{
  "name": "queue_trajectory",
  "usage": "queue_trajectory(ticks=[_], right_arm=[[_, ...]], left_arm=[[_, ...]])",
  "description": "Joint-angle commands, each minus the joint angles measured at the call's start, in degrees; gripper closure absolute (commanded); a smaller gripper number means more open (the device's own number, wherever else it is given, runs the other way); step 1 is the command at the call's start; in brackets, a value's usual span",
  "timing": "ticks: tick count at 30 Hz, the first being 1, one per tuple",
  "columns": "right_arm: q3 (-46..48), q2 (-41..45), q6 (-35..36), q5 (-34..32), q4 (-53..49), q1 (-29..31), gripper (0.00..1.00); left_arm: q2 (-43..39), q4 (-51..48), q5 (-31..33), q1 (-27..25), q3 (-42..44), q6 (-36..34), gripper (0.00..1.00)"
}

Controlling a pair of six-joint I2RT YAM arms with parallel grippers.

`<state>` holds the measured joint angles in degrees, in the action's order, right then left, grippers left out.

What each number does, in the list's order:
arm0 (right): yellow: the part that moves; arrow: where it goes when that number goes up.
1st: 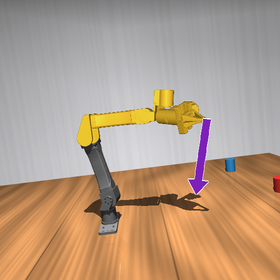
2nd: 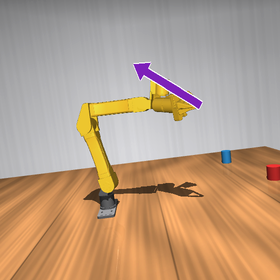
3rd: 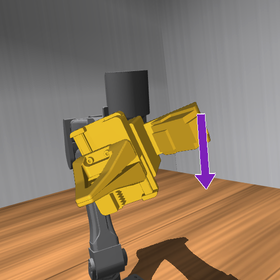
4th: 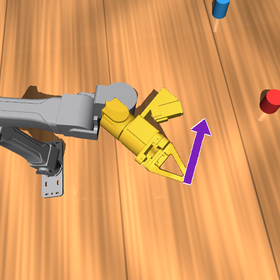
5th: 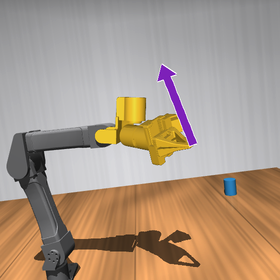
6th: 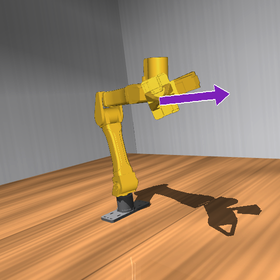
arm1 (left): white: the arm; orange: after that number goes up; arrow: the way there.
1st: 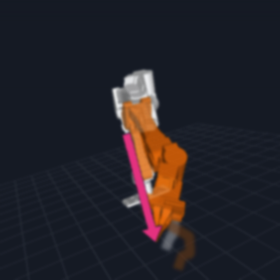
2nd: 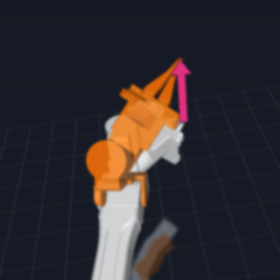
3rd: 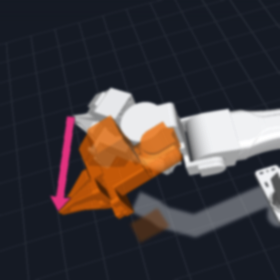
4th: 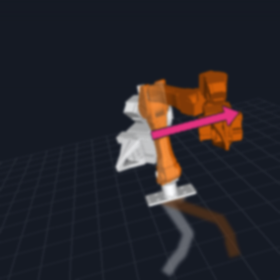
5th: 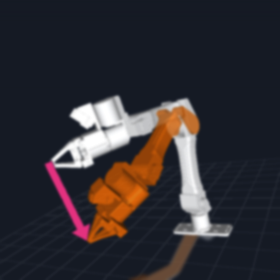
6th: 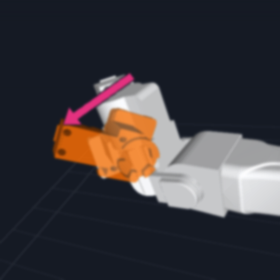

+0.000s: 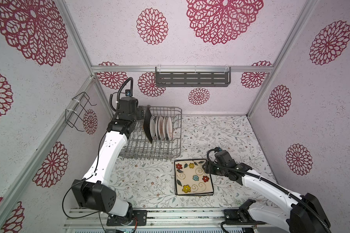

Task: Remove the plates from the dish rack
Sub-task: 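Open the left gripper and move it to the dark square plate in the rack, then close the left gripper on the dark square plate's top edge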

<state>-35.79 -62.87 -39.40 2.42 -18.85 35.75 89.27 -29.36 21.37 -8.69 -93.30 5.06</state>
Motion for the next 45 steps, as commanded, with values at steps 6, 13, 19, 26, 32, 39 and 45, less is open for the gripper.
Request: queue_trajectory(ticks=[6, 13, 19, 26, 32, 39, 45], right_arm=[[2.94, 4.09, -6.88, -3.2, -4.06, 3.46, 0.38], [4.58, 5.83, -11.17, -3.92, -5.05, 6.41, 0.39], [5.53, 5.18, -12.13, -3.47, -5.53, 7.41, 0.4], [4.73, 4.05, -11.33, -3.64, -5.39, 7.5, 0.4], [5.01, 4.12, -11.5, -4.17, -5.71, 7.5, 0.4], [4.94, 4.78, -11.4, -4.67, -6.88, 7.5, 0.39], [6.04, 5.3, -12.74, -4.62, -6.39, 7.5, 0.39]], left_arm=[[17.75, -4.19, -6.46, 5.83, -15.1, -4.35, 0.22], [22.26, -3.46, -14.67, 6.49, -20.0, 0.14, 0.22], [28.51, -7.7, -17.02, 6.45, -25.36, 1.86, 0.25], [28.55, -8.45, -19.1, 6.1, -23.07, 1.71, 0.28], [28.56, -7.98, -19.63, 5.4, -21.09, 0.94, 0.28], [31.57, -10.09, -19.63, 4.93, -23.73, 0.21, 0.28], [31.68, -9.76, -19.27, 4.69, -23.26, 0.19, 0.3]])
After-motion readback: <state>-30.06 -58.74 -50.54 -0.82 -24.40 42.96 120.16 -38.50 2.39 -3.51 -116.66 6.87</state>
